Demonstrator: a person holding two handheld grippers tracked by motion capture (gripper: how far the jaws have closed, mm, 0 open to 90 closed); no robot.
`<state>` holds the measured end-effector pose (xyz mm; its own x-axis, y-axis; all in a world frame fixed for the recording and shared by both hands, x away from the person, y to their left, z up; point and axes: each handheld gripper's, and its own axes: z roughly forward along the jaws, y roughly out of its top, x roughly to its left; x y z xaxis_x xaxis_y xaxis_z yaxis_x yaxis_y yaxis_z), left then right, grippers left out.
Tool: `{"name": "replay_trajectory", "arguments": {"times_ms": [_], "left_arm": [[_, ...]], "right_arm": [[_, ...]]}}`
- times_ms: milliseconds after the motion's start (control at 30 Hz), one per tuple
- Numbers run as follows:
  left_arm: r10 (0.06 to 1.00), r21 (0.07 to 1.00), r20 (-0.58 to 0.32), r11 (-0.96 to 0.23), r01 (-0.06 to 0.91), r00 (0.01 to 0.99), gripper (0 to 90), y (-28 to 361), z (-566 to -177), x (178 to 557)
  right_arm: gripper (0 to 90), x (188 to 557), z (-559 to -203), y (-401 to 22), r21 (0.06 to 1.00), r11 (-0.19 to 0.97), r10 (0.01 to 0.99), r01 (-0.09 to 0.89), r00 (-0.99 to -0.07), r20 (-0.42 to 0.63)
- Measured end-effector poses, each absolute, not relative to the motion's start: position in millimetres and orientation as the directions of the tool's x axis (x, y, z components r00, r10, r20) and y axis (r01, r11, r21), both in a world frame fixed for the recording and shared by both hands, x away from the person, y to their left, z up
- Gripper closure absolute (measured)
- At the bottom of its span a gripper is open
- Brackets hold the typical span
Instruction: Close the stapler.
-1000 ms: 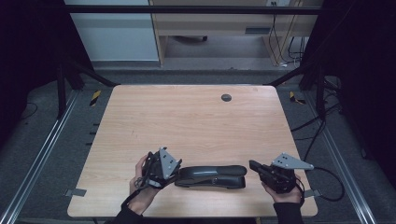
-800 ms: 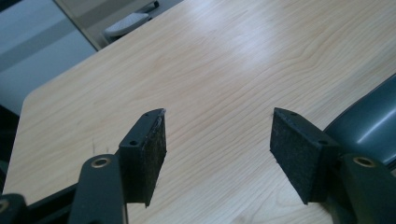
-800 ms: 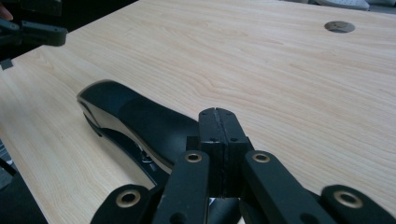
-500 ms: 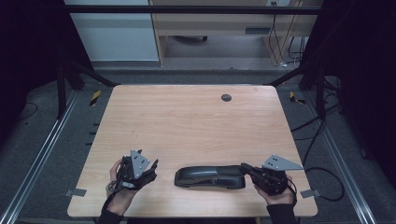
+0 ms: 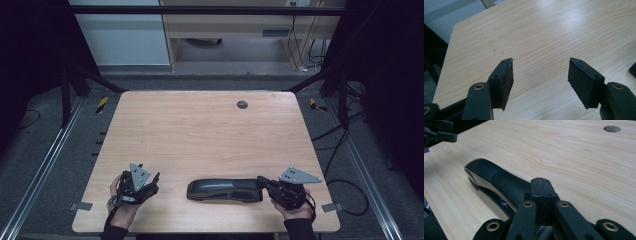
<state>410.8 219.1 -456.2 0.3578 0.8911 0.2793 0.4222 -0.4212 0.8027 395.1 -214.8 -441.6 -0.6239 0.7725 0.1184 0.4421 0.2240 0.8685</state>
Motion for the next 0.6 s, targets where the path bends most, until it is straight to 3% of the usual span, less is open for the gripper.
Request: {"name": "replay_trajectory", "arguments": {"times_ms": [600], "left_arm": [[0.893, 0.801, 0.272, -0.416, 0.430, 0.359, 37.6, 222.0, -459.7, 414.0]], "right_arm": [[90.0, 397.9, -453.1, -215.4, 0.860, 0.236, 0.773, 0.453, -0.623, 0.116]]}}
